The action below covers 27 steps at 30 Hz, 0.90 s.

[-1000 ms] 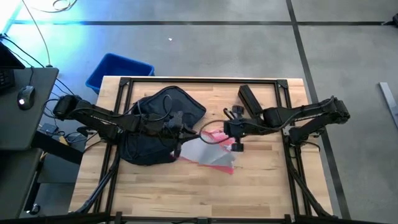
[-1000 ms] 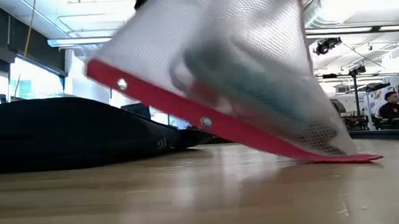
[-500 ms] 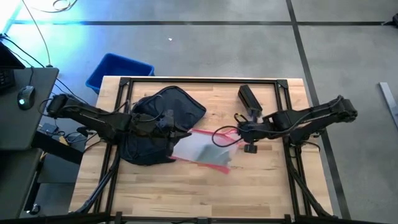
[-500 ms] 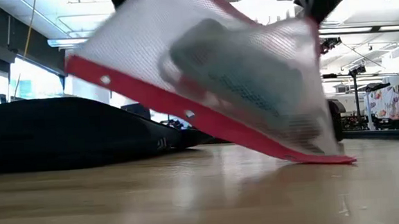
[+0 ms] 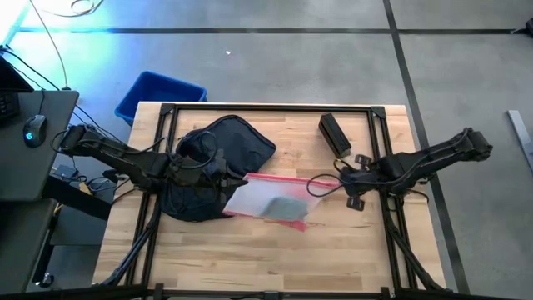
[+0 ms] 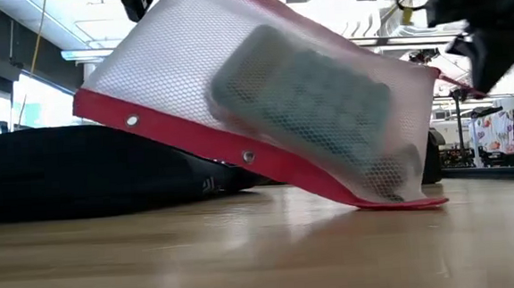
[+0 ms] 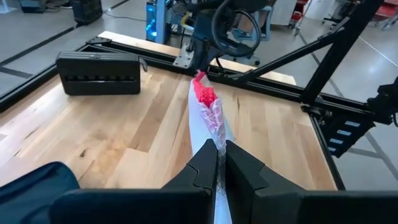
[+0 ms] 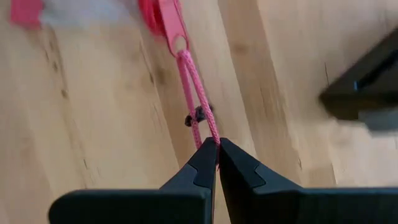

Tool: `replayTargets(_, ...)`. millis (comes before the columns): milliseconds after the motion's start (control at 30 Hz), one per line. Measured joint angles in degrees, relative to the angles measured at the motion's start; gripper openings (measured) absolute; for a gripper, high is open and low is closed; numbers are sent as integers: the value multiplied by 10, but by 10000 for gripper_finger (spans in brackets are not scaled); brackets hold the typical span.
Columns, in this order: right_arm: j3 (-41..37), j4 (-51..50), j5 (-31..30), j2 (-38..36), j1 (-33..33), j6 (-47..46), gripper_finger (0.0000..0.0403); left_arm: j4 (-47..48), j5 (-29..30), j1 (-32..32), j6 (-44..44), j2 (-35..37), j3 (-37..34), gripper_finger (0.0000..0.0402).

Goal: Unpack backpack
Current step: Close the transparent pink zip bag, then put the transparent pink zip bag into the blue backpack

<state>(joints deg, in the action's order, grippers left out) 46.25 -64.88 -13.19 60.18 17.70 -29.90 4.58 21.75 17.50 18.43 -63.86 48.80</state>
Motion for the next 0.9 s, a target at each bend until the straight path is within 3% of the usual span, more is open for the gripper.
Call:
replayTargets(233, 0, -79, -14, -28, 35, -48, 0, 12, 8, 5, -1, 0, 0, 0)
replayTargets(533, -1, -4, 7, -32, 33, -47, 6, 16, 8, 2, 12, 1, 1, 0)
replayTargets(667, 9, 34, 32, -33, 32, -61, 46, 16, -3, 2, 45, 1, 1, 0)
replayTargets(900, 12, 109, 71, -32, -18, -139, 157, 14, -45, 2, 107, -25, 1, 0)
